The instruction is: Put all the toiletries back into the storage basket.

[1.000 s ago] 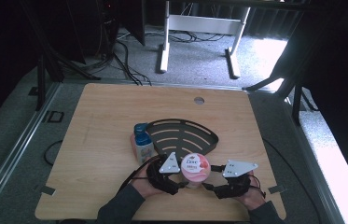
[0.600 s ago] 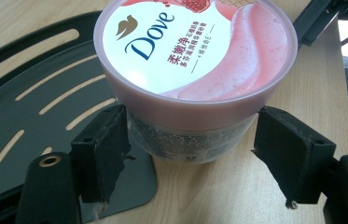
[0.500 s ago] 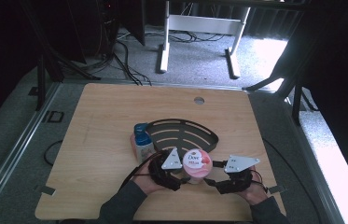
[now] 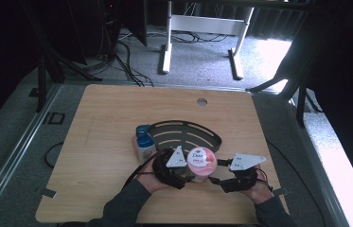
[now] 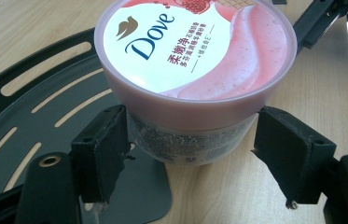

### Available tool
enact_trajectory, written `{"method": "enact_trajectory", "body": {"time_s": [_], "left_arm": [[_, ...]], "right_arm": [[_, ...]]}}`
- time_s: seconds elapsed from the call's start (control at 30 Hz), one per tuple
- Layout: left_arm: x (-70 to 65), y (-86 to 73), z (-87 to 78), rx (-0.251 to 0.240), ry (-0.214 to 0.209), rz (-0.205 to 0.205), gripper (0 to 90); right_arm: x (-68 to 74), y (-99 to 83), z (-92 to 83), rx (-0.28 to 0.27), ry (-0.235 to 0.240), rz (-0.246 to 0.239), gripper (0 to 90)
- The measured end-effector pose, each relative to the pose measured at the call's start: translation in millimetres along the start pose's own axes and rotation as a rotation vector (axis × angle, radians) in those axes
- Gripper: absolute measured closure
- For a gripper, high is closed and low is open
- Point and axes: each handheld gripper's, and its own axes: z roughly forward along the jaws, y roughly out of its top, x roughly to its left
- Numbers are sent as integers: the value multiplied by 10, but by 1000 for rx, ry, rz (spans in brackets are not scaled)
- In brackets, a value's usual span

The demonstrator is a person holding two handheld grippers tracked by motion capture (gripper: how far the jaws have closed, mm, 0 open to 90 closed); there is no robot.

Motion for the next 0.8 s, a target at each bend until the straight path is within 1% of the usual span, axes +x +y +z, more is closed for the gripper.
{"method": "enact_trajectory", "body": {"time_s": [0.17,0.27,0.6,0.7,0.8], "left_arm": [[25,29,0,1,7,3,267],[39,42,5,-2,5,-10,267],[86,92,30,4,11,-12,267],[102,109,48,1,13,-22,267],[121,124,64,4,16,-22,267]], "right_arm": [[-37,13,0,-7,2,2,324],[-63,24,-4,-7,4,3,324],[-138,58,-14,0,4,-7,324],[-166,58,-18,-4,6,-2,324],[-194,58,-17,-6,2,1,324]]}}
